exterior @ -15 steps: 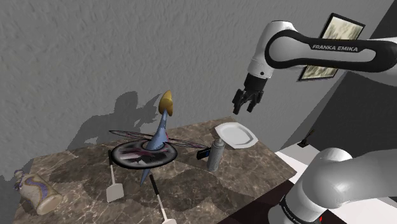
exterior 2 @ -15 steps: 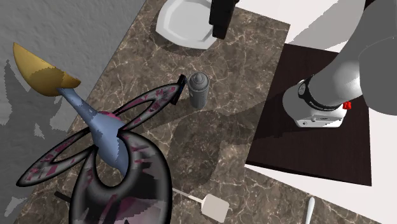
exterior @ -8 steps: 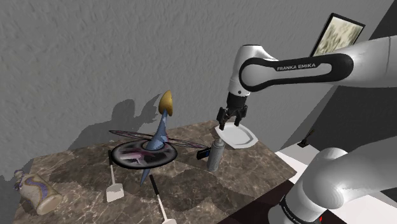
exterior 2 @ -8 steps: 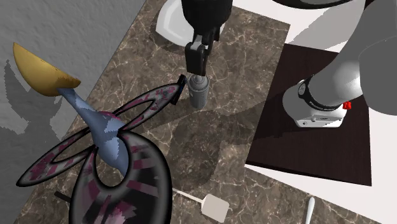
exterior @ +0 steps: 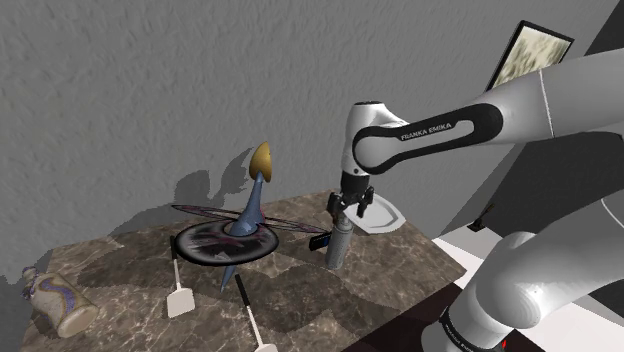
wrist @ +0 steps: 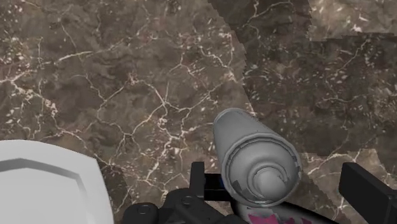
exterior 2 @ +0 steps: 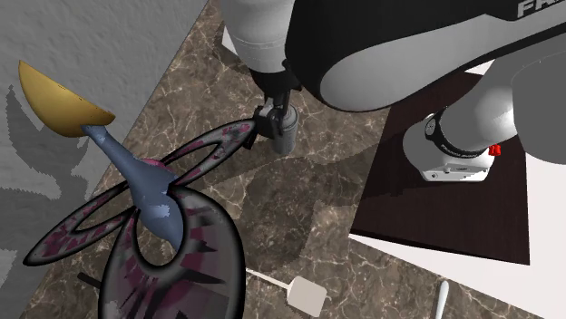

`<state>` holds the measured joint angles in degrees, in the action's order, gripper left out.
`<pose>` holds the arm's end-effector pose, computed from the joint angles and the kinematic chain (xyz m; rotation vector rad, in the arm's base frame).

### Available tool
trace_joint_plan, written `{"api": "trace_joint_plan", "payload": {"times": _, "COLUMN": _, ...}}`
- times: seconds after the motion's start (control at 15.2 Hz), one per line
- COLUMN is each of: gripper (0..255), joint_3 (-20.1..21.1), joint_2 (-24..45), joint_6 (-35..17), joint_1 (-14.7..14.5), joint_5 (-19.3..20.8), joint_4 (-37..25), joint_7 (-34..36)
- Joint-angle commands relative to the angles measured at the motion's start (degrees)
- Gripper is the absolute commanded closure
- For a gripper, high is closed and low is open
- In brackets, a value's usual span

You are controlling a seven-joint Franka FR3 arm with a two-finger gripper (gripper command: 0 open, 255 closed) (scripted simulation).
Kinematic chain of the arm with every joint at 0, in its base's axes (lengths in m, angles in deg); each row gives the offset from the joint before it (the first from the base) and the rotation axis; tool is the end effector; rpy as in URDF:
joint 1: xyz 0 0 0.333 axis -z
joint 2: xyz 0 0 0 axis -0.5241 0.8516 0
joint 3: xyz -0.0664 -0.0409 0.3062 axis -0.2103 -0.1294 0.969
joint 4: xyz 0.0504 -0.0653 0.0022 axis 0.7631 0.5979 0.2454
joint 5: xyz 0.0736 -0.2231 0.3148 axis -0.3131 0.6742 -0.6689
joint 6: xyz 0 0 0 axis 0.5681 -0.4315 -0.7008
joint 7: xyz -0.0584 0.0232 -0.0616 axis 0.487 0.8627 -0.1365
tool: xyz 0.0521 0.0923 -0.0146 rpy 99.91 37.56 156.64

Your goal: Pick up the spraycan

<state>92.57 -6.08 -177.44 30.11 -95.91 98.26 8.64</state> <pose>0.3944 0.0762 0.3813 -3.1166 0.2542 0.2037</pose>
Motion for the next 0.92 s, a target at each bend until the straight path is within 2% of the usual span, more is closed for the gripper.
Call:
{"api": "trace_joint_plan", "payload": {"times": 0.0, "gripper": 0, "joint_3": 0.2, "joint_2": 1.1, "joint_6": -1.7, "joint_1": 0.0, "joint_5": 0.0, "joint_4": 0.6, "joint_7": 0.1}}
{"api": "trace_joint_plan", "payload": {"times": 0.2, "gripper": 0, "joint_3": 0.4, "joint_2": 2.9, "joint_6": -5.0, "joint_1": 0.0, "joint_5": 0.0, "joint_4": 2.1, "joint_7": 0.1}}
{"api": "trace_joint_plan", "payload": {"times": 0.33, "gripper": 0, "joint_3": 0.4, "joint_2": 2.9, "joint_6": -5.0, "joint_1": 0.0, "joint_5": 0.0, "joint_4": 2.1, "joint_7": 0.1}}
{"api": "trace_joint_plan", "payload": {"times": 0.4, "gripper": 255, "joint_3": 0.4, "joint_2": 3.0, "joint_6": -5.0, "joint_1": 0.0, "joint_5": 0.0, "joint_4": 2.0, "joint_7": 0.1}}
{"api": "trace_joint_plan", "payload": {"times": 0.86, "gripper": 255, "joint_3": 0.4, "joint_2": 3.0, "joint_6": -5.0, "joint_1": 0.0, "joint_5": 0.0, "joint_4": 2.0, "joint_7": 0.1}}
